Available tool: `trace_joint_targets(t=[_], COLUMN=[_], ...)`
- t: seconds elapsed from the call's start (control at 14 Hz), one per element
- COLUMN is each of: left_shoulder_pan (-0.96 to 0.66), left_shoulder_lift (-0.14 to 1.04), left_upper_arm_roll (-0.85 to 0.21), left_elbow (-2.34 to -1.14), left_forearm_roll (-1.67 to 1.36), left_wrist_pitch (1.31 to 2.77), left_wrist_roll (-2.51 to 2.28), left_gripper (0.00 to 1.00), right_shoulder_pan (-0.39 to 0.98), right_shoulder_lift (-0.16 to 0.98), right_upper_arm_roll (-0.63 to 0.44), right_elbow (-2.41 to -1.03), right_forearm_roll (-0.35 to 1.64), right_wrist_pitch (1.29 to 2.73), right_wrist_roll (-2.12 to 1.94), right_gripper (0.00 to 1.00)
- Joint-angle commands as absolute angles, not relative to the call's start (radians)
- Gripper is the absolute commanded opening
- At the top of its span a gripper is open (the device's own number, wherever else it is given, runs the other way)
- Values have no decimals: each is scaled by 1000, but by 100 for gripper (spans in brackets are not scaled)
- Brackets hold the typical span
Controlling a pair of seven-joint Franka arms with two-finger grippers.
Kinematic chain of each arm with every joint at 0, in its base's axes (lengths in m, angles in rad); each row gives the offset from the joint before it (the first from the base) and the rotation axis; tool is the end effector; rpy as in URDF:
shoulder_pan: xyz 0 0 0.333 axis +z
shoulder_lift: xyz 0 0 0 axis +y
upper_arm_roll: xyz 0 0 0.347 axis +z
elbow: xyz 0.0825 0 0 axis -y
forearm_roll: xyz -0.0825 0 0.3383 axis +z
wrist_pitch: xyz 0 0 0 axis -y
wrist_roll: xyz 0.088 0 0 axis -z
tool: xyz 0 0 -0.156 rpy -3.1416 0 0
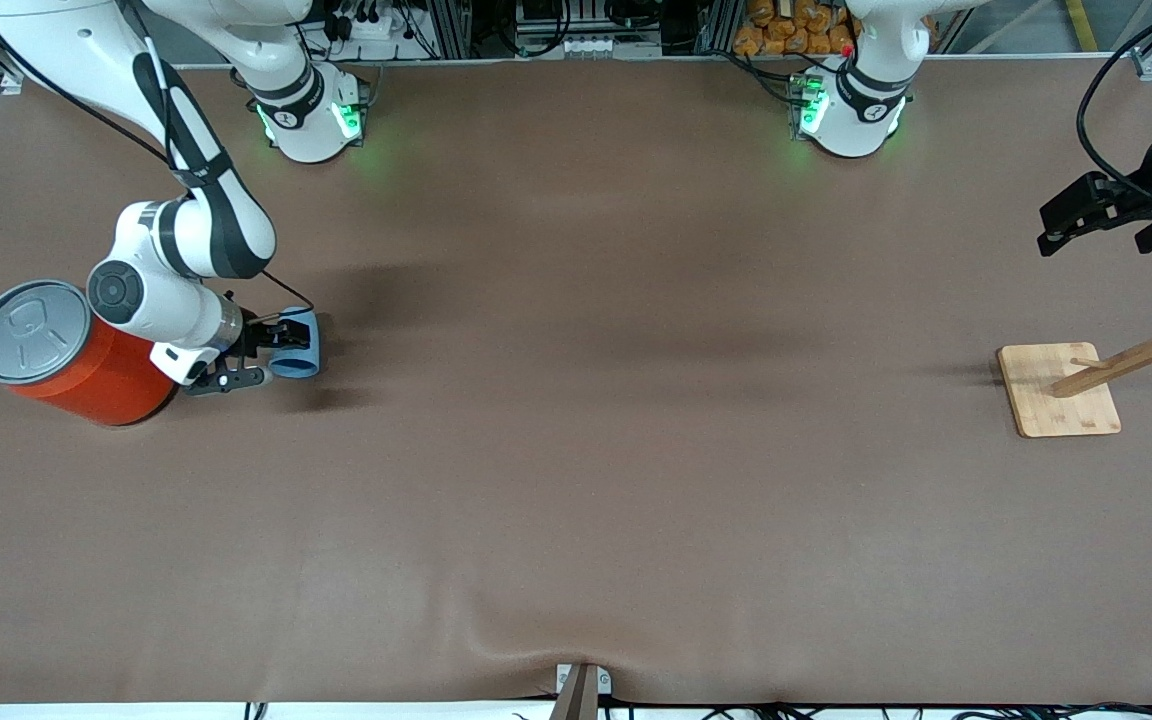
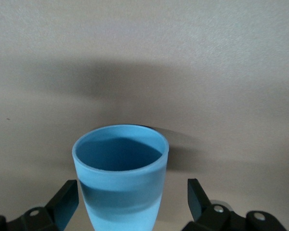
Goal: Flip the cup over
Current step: 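Close the right gripper around the blue cup's body, then lift the blue cup and carry it toward the table middle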
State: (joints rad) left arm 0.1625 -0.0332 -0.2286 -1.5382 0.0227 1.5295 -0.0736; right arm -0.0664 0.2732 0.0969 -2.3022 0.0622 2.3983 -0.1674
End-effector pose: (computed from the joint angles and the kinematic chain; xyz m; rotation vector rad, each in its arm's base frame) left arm 0.4941 -0.0313 0.6329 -3.1128 -0.0136 -0.0400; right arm 0.4832 0.0181 0.2353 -3.0459 -0.2244 0.2627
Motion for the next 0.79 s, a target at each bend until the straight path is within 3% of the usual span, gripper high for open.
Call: trace_joint_targets(t=[0.0, 0.14, 0.29, 0.36, 0.43, 0.72], left_shoulder_pan=[172, 172, 172, 172, 172, 172], left_shoulder_lift=[-34, -34, -34, -34, -34, -32], left_upper_arm_roll=[-233, -233, -233, -233, -233, -233], left_elbow=[-1525, -1525, -1525, -1525, -1525, -1525], left_forearm_roll=[29, 29, 29, 29, 29, 29], left_wrist_pitch=[1513, 1513, 1513, 1513, 1513, 1513], left_wrist_roll=[-61, -63, -61, -63, -66, -66], left_gripper=[100, 100, 100, 100, 100, 100], right_shoulder_pan=[-74, -74, -69, -69, -68, -14], right_shoulder_lift=[299, 331, 331, 331, 331, 359], right_upper_arm_roll=[103, 103, 104, 106, 106, 106], right_elbow=[-2318, -2316, -2309, -2303, -2278, -1998], right_forearm_roll=[75, 75, 75, 77, 77, 80], right_wrist_pitch=[2465, 2494, 2487, 2477, 2447, 2096], right_wrist_roll=[-184, -184, -184, -183, -183, -187], right_gripper=[100, 100, 59, 29, 12, 9])
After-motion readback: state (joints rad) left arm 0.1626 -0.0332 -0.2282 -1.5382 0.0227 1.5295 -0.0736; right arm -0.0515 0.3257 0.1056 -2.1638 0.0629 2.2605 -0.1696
